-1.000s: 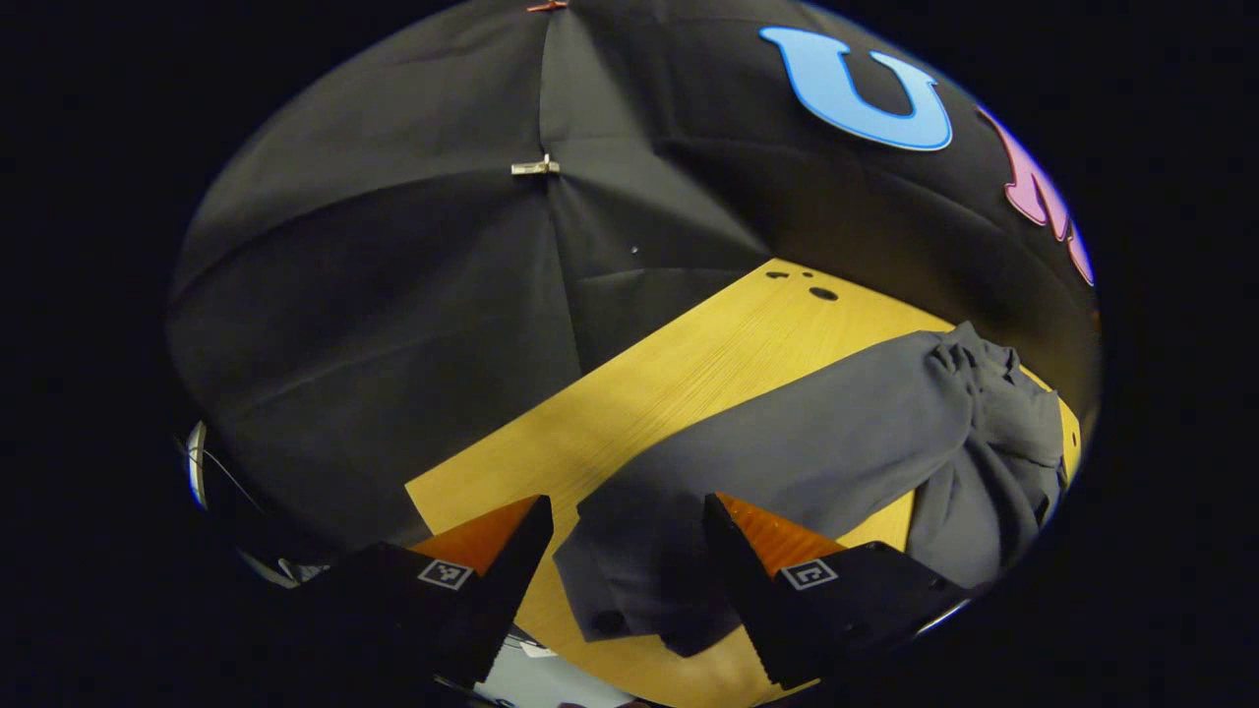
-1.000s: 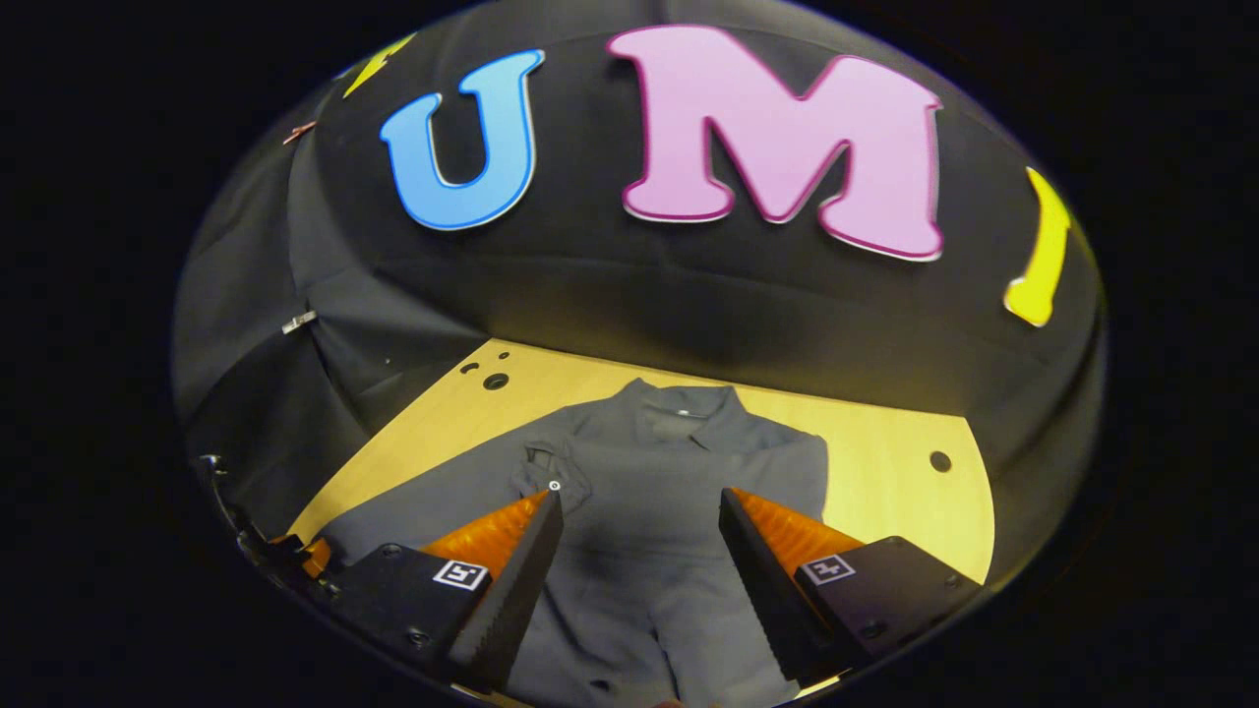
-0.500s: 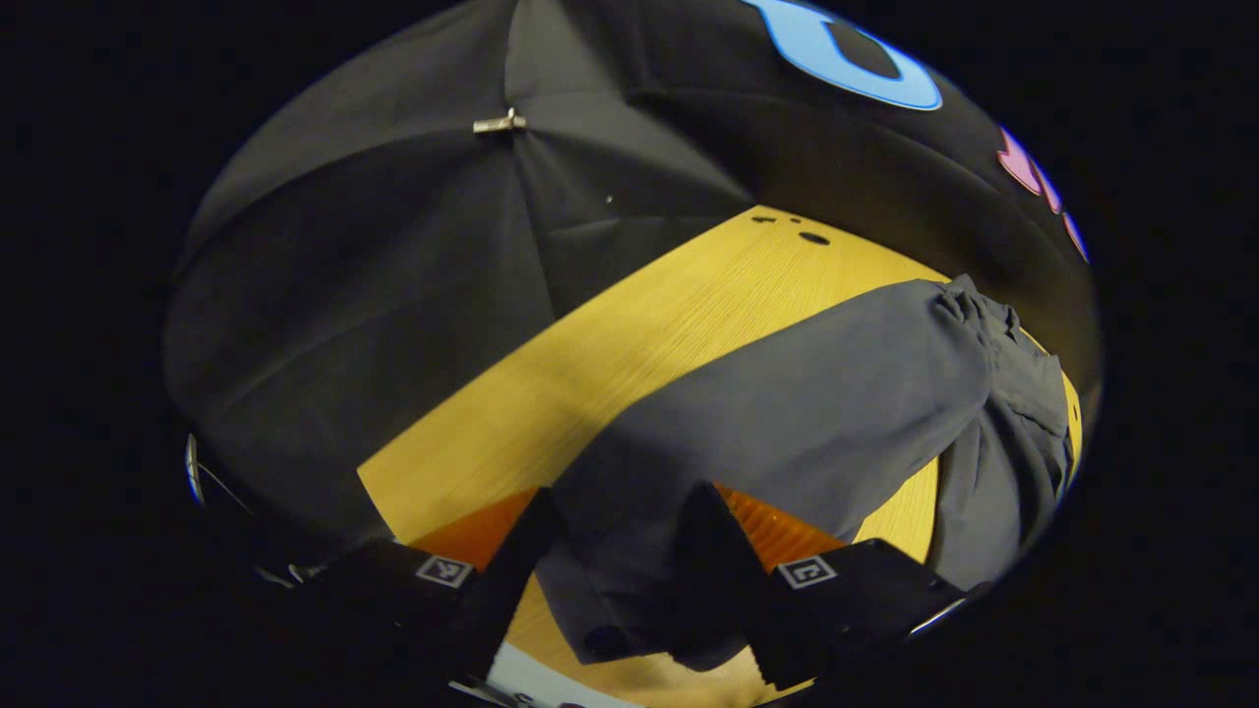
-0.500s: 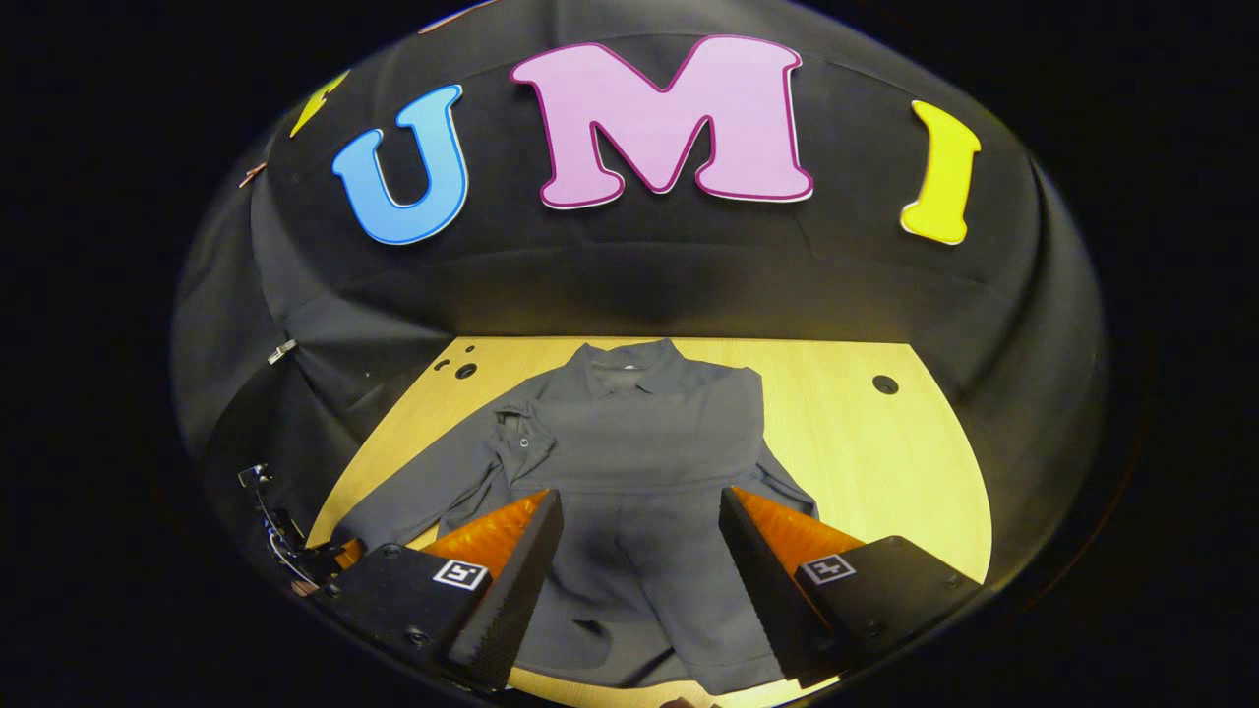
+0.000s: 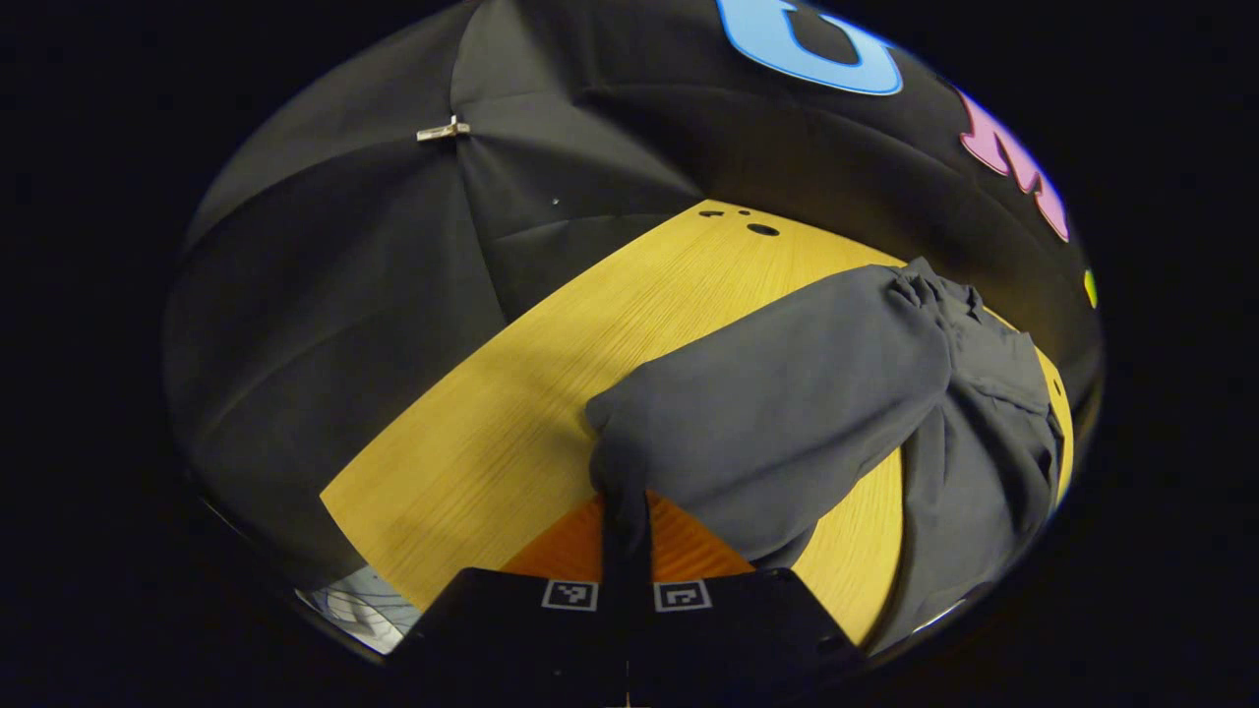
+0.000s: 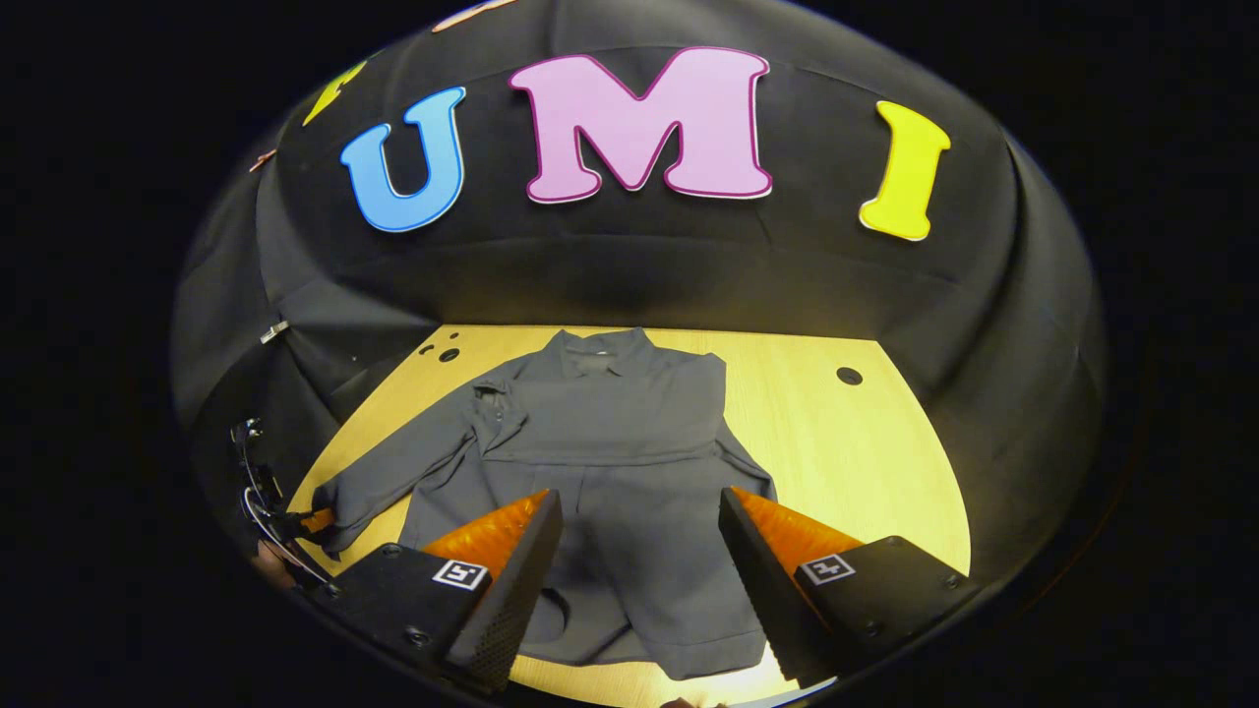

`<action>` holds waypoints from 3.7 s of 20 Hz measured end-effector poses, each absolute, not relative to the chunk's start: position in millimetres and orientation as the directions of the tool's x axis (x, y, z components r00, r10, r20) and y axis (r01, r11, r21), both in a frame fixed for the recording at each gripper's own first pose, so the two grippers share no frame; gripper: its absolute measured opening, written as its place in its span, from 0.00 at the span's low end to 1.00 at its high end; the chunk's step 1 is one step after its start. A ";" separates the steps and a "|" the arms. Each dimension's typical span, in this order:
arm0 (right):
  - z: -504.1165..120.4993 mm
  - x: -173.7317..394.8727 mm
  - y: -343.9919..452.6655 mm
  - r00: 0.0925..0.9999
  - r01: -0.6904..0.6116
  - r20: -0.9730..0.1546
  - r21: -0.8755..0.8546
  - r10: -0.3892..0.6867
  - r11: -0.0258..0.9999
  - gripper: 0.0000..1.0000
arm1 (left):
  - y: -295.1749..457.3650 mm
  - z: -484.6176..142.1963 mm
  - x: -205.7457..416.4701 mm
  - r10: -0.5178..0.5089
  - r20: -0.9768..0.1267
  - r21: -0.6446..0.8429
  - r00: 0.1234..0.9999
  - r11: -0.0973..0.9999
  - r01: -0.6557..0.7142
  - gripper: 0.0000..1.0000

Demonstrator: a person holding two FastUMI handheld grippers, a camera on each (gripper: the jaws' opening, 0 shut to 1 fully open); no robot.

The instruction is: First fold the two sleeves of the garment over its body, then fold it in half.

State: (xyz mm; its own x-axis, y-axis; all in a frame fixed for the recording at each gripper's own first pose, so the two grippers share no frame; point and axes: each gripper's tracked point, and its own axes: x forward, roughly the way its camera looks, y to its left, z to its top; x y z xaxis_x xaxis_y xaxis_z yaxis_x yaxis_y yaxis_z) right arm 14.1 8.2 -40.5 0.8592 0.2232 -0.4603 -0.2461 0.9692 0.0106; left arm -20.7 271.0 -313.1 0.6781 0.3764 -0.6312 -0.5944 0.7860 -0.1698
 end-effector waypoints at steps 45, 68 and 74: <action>-190.8 2.2 -143.3 0.731 -0.076 -0.647 0.236 0.215 0.969 0.99 | -231.2 -174.0 358.2 -0.175 -0.487 -0.119 0.856 0.984 0.134 0.19; -248.3 -60.2 -107.6 0.576 -0.049 -0.793 0.207 0.197 0.977 0.99 | -2.5 -259.1 33.0 0.109 -0.615 -0.021 0.781 0.988 -0.155 0.96; -255.8 -65.1 -109.4 0.552 -0.087 -0.817 0.144 0.168 0.986 0.99 | 34.9 -308.0 -36.9 0.185 -0.678 -0.035 0.711 0.959 -0.283 0.96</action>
